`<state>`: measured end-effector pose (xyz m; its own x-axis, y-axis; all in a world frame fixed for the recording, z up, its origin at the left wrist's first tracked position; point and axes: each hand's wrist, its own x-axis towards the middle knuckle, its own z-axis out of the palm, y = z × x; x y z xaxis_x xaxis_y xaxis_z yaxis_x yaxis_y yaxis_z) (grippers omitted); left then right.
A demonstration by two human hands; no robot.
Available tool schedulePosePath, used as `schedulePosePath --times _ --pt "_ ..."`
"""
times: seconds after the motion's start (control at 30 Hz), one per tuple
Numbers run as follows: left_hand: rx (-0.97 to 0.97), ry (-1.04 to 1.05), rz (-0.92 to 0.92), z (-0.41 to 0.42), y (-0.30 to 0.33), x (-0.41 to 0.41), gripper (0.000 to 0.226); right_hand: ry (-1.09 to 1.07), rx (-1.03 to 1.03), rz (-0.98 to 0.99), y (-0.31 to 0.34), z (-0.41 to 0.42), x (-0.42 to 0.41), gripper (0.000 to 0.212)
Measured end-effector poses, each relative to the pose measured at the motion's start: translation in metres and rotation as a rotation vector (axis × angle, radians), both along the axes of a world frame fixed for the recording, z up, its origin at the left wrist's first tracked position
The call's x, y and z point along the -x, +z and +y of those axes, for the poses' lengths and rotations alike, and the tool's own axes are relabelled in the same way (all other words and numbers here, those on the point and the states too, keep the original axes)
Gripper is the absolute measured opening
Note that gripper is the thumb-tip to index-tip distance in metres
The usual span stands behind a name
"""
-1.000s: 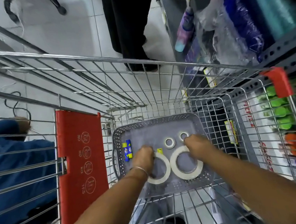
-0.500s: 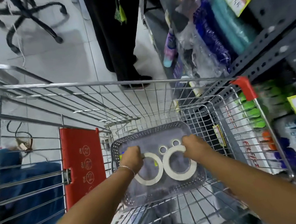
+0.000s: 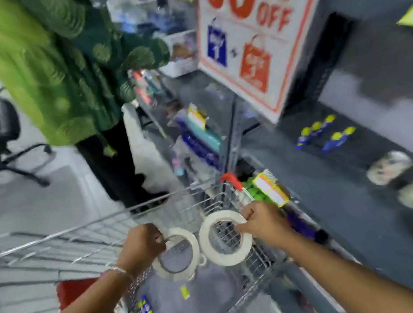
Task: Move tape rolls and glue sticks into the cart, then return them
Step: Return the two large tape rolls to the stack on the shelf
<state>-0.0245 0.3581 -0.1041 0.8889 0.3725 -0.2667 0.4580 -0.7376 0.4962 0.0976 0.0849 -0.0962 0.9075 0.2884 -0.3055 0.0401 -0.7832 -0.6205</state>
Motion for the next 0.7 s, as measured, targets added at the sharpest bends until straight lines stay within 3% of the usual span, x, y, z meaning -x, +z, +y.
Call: schedulePosePath --times 0.1,0.17,0.33,0.47,0.7 --pt "-0.039 -0.074 -0.022 -0.030 0.047 -0.017 0.015 -0.166 -0.106 -0.015 0.041 -0.048 0.001 0.047" --pt "-0.063 -0.101 -0.028 -0.048 0.072 -0.028 0.025 -0.240 -0.168 -0.037 0.061 -0.076 0.003 0.058" --pt "-0.053 -0.298 -0.099 -0.124 0.132 -0.062 0.037 -0.457 -0.228 -0.140 0.125 -0.169 0.033 0.036" --pt "-0.003 -0.419 -0.143 -0.188 0.155 -0.081 0.024 -0.612 -0.300 -0.192 0.151 -0.233 0.063 0.036" --pt "0.308 -0.500 -0.169 -0.317 0.180 -0.097 0.017 -0.963 -0.371 -0.200 0.175 -0.346 0.115 0.031"
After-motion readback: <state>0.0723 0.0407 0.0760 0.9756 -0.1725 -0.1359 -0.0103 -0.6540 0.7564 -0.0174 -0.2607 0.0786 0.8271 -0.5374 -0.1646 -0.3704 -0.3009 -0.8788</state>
